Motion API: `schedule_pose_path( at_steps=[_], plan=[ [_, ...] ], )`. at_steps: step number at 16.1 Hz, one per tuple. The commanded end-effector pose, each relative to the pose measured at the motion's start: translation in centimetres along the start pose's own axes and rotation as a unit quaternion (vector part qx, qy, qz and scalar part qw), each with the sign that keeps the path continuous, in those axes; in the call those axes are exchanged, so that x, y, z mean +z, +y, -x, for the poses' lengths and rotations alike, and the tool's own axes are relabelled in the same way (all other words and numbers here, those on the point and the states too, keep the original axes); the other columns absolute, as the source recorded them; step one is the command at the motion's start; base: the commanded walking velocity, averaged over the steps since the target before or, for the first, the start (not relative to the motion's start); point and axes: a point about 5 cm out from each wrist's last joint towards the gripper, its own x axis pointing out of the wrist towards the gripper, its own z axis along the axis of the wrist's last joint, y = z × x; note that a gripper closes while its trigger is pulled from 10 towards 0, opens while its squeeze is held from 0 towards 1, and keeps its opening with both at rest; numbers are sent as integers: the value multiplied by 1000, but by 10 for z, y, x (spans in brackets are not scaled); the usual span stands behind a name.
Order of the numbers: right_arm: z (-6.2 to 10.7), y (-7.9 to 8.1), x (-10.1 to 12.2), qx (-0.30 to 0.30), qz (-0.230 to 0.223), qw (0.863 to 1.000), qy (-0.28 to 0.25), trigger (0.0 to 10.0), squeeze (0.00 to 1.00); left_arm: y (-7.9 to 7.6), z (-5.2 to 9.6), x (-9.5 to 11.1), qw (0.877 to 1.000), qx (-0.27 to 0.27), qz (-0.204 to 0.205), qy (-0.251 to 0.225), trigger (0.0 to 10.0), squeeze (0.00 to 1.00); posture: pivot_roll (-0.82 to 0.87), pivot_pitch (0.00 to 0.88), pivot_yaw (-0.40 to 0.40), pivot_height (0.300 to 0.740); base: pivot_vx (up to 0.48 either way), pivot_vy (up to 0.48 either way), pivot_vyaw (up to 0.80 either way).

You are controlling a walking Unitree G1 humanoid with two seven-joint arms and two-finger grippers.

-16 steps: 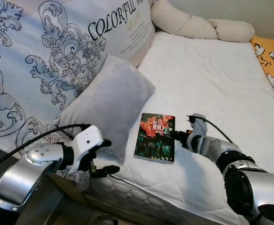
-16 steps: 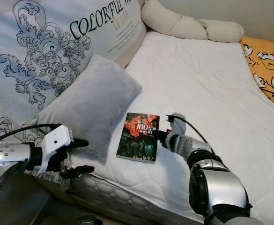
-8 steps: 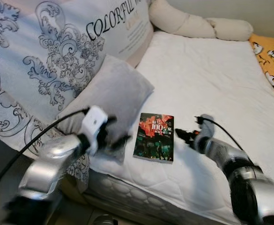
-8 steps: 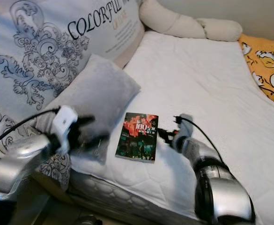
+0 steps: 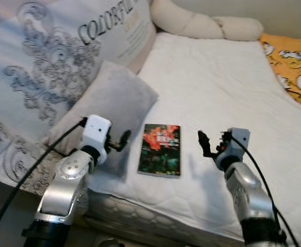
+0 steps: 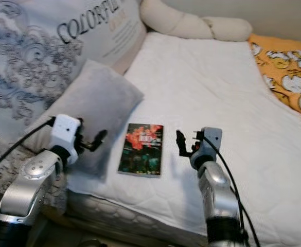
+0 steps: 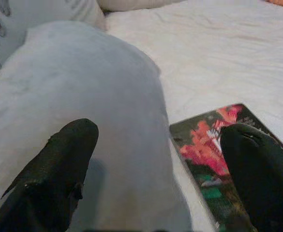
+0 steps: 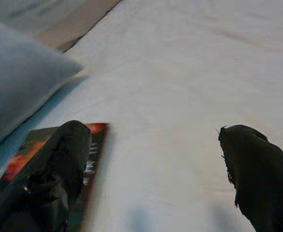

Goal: Clean up the room

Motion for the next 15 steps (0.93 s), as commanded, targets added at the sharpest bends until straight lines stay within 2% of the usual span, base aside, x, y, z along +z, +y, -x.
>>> schedule_pose_path(
  at_steps=[1, 2, 4, 6, 8, 10, 13, 15],
  plan=[
    [7, -5, 3, -29, 20, 999, -13, 10000, 1000, -2, 0, 0, 1000, 11, 1, -7, 10000, 0, 44, 0, -33, 740, 0, -446, 0],
    [9, -4, 3, -34, 25, 999, -14, 10000, 1000, -1, 0, -1, 1000, 17, 2, -7, 10000, 0, 48, 0, -36, 740, 0, -446, 0],
    [11, 4, 2, -41, -3, 999, -9, 10000, 1000, 2, 1, -4, 1000, 28, -6, -4, 10000, 0, 32, 0, -23, 740, 0, -444, -325],
    [11, 11, 4, -26, 17, 999, -13, 10000, 1000, 0, 0, -5, 1000, 29, -1, -2, 10000, 0, 27, 0, -21, 740, 0, -446, -753],
    [11, 16, 7, -19, 23, 999, -13, 10000, 1000, -2, -2, -3, 1000, 28, -3, -5, 10000, 0, 34, 0, -25, 740, 0, -448, 0],
    [9, 15, 9, -27, 11, 999, -12, 10000, 1000, 2, -4, -2, 999, 45, -2, -10, 10000, 0, 26, 0, -21, 740, 0, -444, 0],
    [9, 12, 10, -26, 43, 999, -6, 10000, 1000, 6, -5, -2, 998, 62, 5, -8, 10000, 0, 28, 0, -14, 740, 0, -444, 0],
    [8, 8, 7, -35, 53, 998, 7, 10000, 1000, 5, -4, -3, 998, 55, -11, -5, 10000, 0, 37, 0, -17, 740, 0, -444, 0]
  ],
)
